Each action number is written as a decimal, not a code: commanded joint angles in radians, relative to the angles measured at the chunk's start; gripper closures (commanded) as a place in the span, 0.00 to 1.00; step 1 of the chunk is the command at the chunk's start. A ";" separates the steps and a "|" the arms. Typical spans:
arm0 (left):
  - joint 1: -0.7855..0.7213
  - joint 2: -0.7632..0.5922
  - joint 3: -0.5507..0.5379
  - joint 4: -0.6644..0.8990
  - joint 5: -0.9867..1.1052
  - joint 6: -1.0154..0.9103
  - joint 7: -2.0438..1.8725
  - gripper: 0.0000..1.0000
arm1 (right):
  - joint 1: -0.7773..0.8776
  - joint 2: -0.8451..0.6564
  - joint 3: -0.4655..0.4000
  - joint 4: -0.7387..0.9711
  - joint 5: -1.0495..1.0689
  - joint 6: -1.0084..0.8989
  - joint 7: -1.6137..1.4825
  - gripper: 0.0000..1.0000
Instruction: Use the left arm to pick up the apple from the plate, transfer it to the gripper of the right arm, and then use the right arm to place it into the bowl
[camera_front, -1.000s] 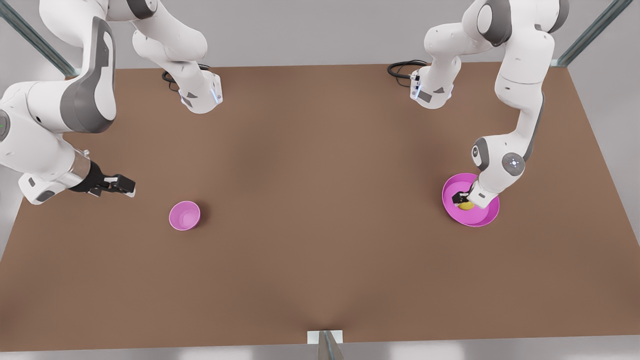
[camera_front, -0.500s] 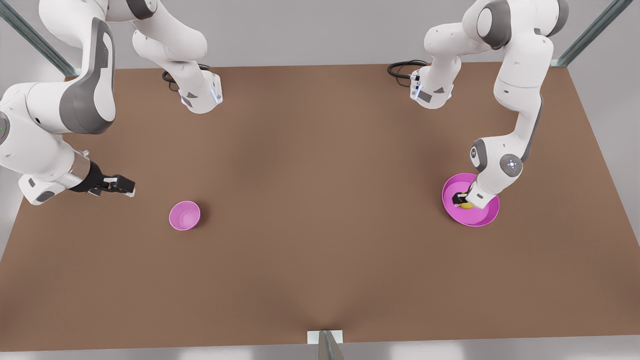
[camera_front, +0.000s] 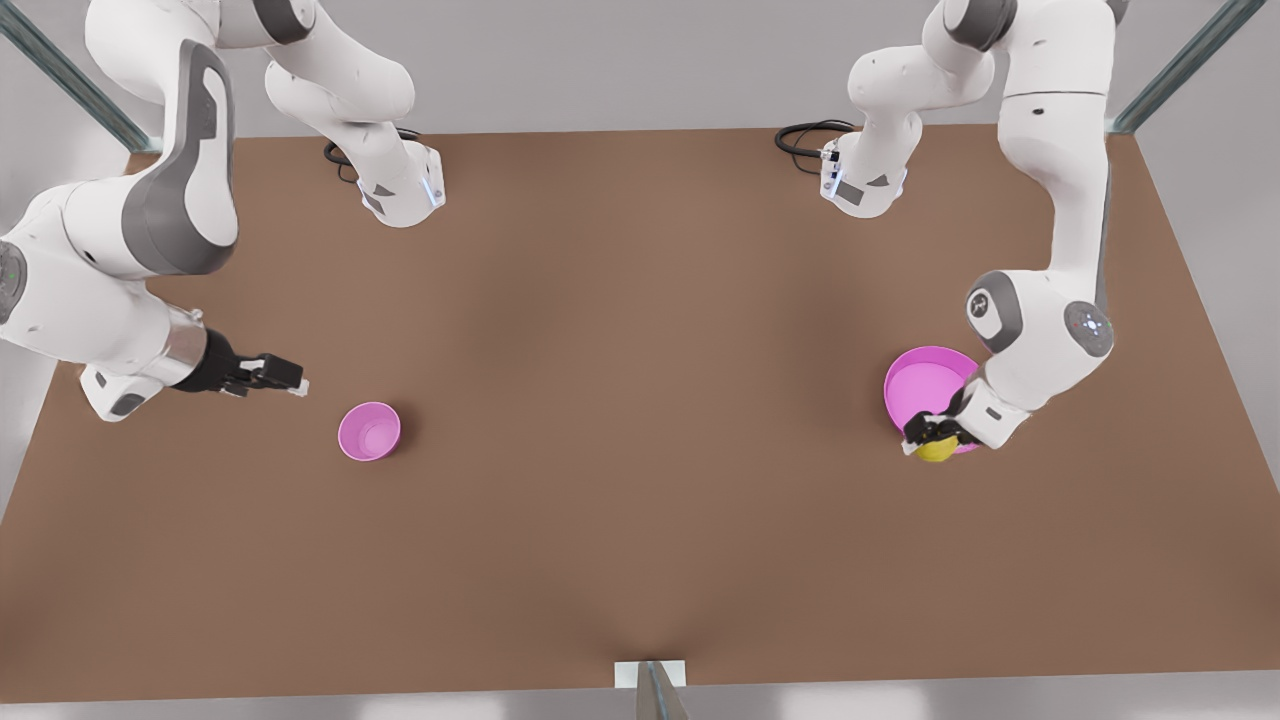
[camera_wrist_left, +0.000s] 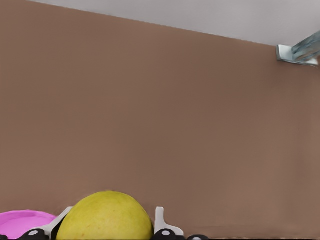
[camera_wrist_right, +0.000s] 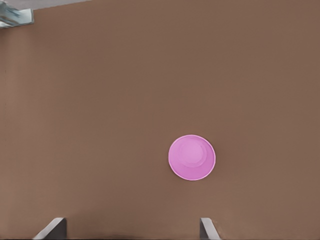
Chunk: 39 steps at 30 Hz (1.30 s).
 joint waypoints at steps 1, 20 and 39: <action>-0.007 0.002 -0.046 0.017 -0.306 -0.242 0.536 0.31 | 0.001 0.037 0.018 0.002 0.296 0.103 -0.005 0.00; -0.418 0.677 -0.276 0.728 -1.379 -0.014 2.279 0.32 | -0.113 0.411 0.325 -0.242 1.221 0.488 -0.942 0.00; -0.477 0.747 -0.278 0.771 -1.434 0.006 2.448 0.32 | -0.052 0.362 0.386 -0.384 1.264 0.577 -1.163 0.00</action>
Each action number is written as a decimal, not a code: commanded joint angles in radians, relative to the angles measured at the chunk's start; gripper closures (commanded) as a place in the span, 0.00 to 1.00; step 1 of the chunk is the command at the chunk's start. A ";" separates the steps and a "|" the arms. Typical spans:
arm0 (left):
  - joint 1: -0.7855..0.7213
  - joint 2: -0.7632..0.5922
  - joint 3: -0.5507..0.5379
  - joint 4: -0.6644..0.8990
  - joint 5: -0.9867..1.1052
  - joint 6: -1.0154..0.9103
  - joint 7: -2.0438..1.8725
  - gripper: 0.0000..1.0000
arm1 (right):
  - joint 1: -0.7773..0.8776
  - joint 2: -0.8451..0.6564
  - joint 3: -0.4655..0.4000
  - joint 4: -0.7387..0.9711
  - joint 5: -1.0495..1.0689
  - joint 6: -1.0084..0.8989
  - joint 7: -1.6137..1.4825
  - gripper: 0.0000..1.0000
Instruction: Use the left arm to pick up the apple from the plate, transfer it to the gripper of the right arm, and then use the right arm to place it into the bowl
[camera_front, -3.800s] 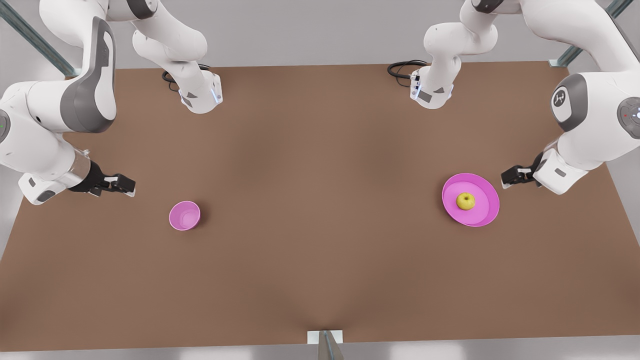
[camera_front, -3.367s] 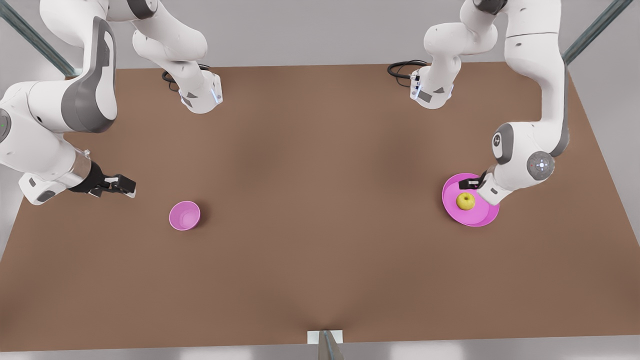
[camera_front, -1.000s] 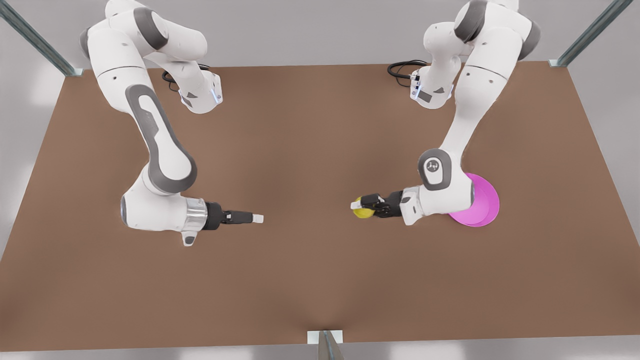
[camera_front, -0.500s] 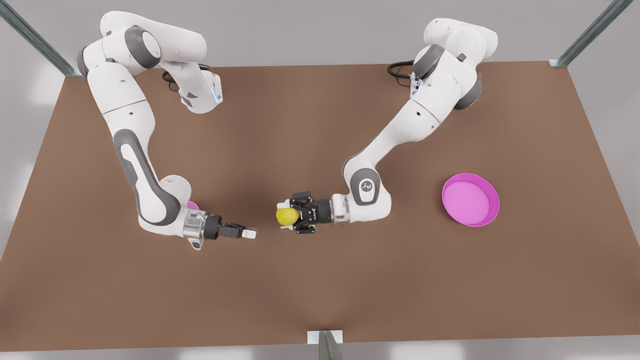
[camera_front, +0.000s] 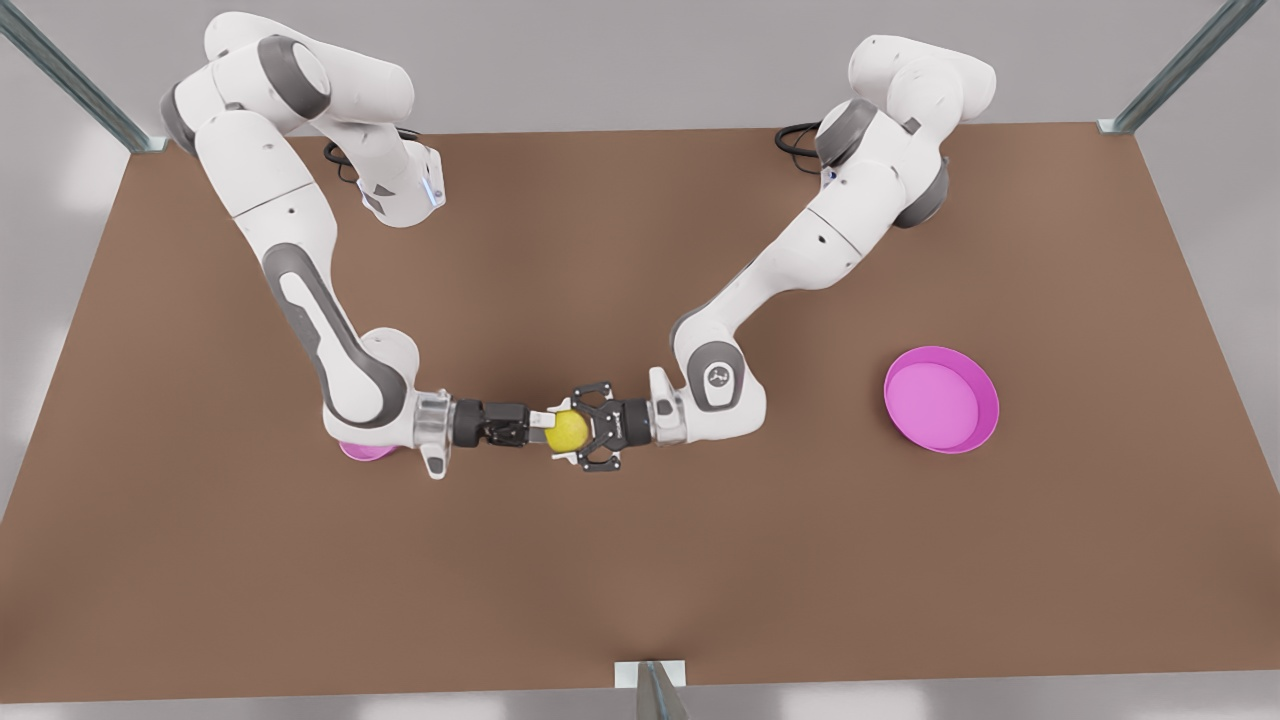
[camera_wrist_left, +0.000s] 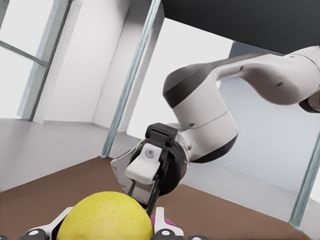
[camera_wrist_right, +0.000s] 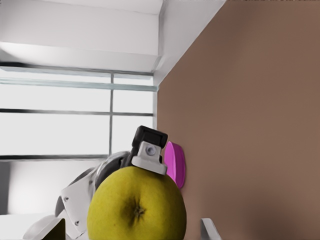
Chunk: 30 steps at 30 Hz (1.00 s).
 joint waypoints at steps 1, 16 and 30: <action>-0.001 -0.001 0.001 0.001 0.002 -0.002 0.460 0.32 | 0.020 -0.001 0.001 0.001 0.015 0.080 -0.281 0.00; -0.001 0.005 0.002 0.001 0.002 -0.002 0.460 0.31 | 0.062 0.028 0.001 0.040 0.058 0.130 -0.292 0.00; -0.003 0.011 0.002 0.001 0.002 -0.002 0.460 0.29 | 0.103 0.028 0.001 0.041 0.093 0.185 -0.319 0.27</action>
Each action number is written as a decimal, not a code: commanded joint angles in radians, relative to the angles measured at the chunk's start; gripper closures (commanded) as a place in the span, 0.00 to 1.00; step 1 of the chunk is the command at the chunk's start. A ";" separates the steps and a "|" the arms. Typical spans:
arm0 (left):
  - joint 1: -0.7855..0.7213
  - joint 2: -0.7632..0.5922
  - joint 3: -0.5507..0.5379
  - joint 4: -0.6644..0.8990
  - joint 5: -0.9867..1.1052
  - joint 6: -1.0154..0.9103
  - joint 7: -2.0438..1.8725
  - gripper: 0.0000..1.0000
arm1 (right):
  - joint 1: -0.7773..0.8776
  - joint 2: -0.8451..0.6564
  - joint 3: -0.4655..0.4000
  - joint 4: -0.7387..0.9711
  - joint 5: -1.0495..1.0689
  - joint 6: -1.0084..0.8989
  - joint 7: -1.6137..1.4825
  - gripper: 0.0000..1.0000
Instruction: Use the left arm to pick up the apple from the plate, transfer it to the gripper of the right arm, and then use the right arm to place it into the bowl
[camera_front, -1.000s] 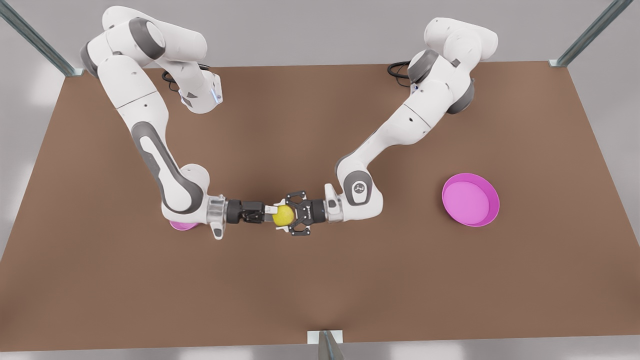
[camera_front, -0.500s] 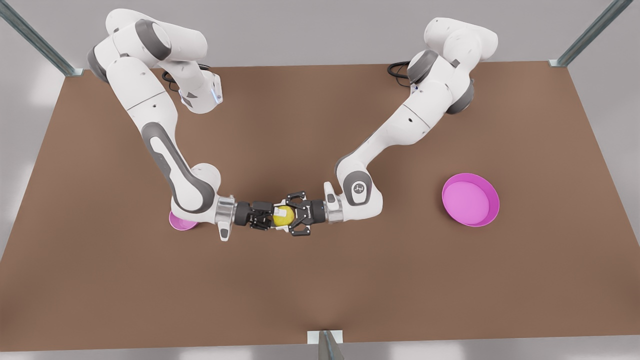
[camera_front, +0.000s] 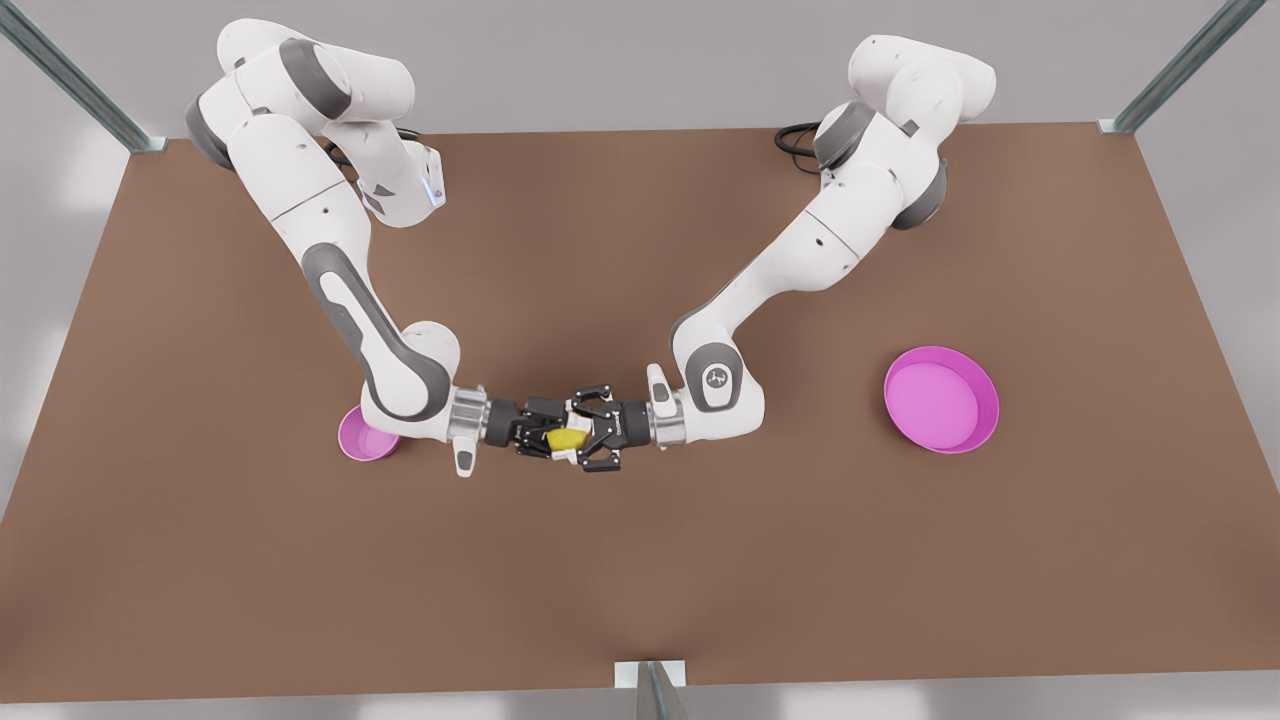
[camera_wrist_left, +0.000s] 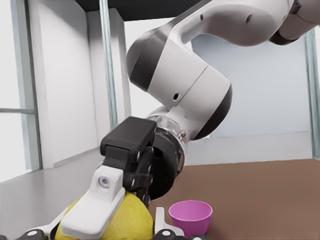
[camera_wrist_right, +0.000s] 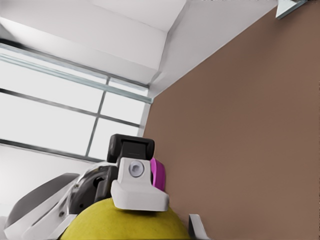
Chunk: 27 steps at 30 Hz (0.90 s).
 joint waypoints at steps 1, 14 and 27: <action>0.000 -0.001 0.000 0.000 0.007 -0.007 0.063 0.29 | 0.000 -0.001 0.001 0.001 0.002 0.015 -0.076 0.33; 0.004 -0.001 0.000 -0.009 -0.019 -0.008 0.058 0.00 | -0.028 -0.001 -0.007 -0.010 -0.001 0.001 -0.079 0.40; 0.620 -0.627 0.020 -0.219 1.835 -0.944 -1.702 0.00 | -0.298 -0.040 -0.002 -0.127 -0.472 -0.106 -0.170 0.40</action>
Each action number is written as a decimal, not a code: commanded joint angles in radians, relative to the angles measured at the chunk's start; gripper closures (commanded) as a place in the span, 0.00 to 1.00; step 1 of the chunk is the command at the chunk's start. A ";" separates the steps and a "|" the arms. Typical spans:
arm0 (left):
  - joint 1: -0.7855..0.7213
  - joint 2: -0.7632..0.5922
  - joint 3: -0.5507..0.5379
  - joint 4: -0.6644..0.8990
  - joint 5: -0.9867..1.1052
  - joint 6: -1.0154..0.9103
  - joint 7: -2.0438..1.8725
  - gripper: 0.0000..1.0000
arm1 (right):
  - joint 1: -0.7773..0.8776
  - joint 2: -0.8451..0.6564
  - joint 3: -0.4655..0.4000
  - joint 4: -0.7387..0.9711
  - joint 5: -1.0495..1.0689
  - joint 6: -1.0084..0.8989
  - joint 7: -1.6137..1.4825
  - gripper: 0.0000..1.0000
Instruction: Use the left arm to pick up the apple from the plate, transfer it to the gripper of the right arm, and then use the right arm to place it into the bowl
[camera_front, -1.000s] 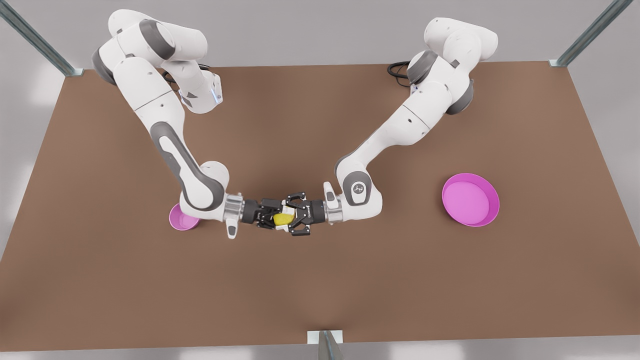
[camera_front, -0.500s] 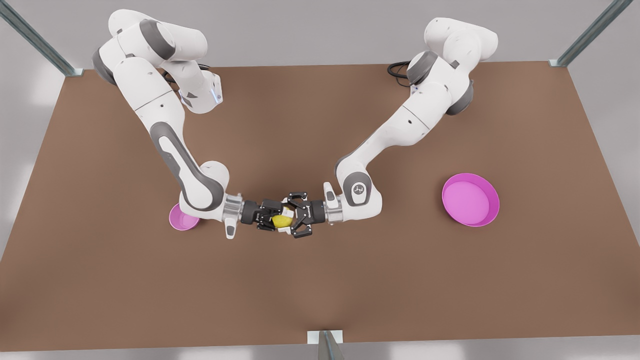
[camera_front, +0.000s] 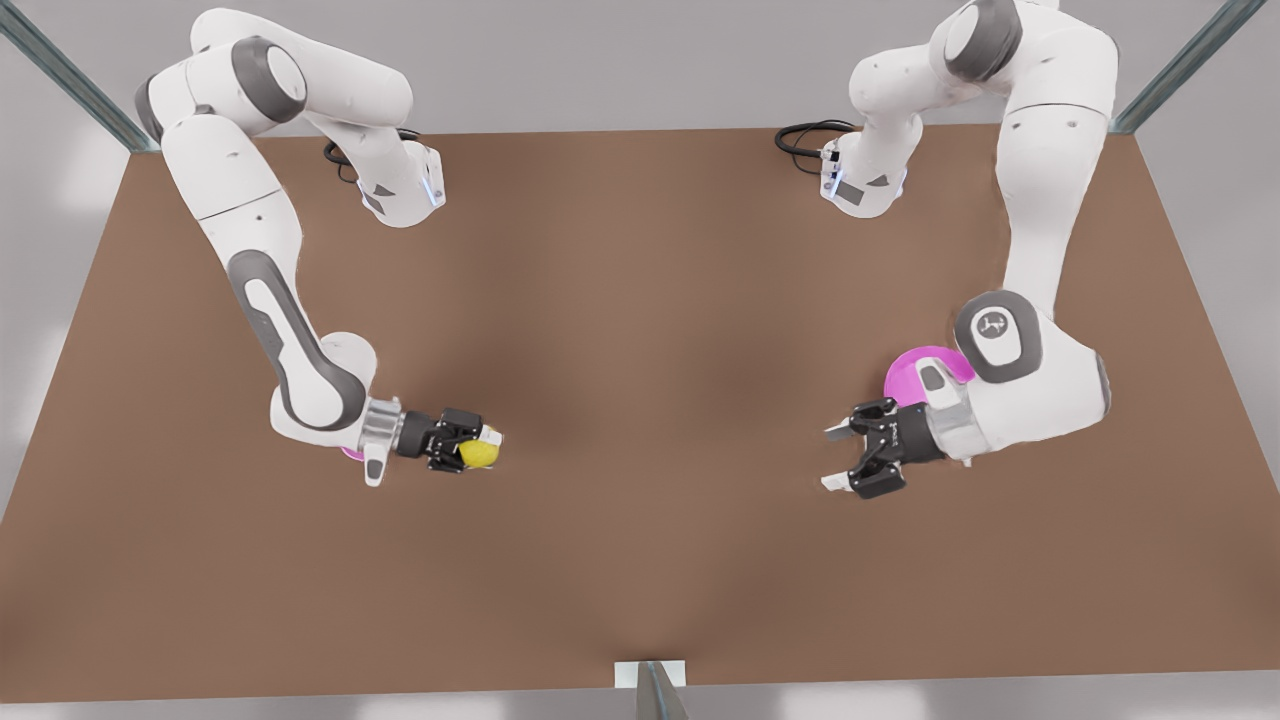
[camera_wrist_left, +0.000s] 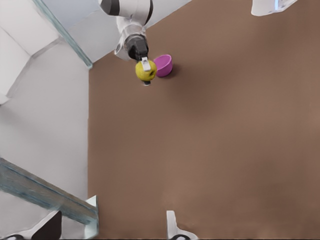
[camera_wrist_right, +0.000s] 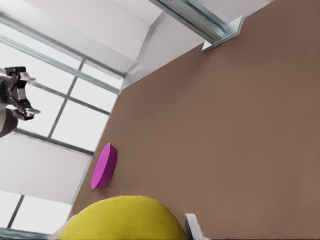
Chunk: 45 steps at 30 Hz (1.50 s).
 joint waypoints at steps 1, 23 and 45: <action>0.022 -0.034 0.001 0.107 0.645 -0.681 -1.575 0.00 | -0.045 0.000 -0.002 0.005 -0.228 -0.060 -0.050 0.40; -0.324 -0.344 0.512 -0.166 0.556 -0.427 -2.235 0.00 | -0.200 -0.138 0.047 -0.037 -1.361 -0.112 0.261 0.41; -0.322 -0.342 0.512 -0.166 0.556 -0.428 -2.237 0.00 | -0.235 -0.137 0.046 -0.132 -1.390 0.051 0.255 0.39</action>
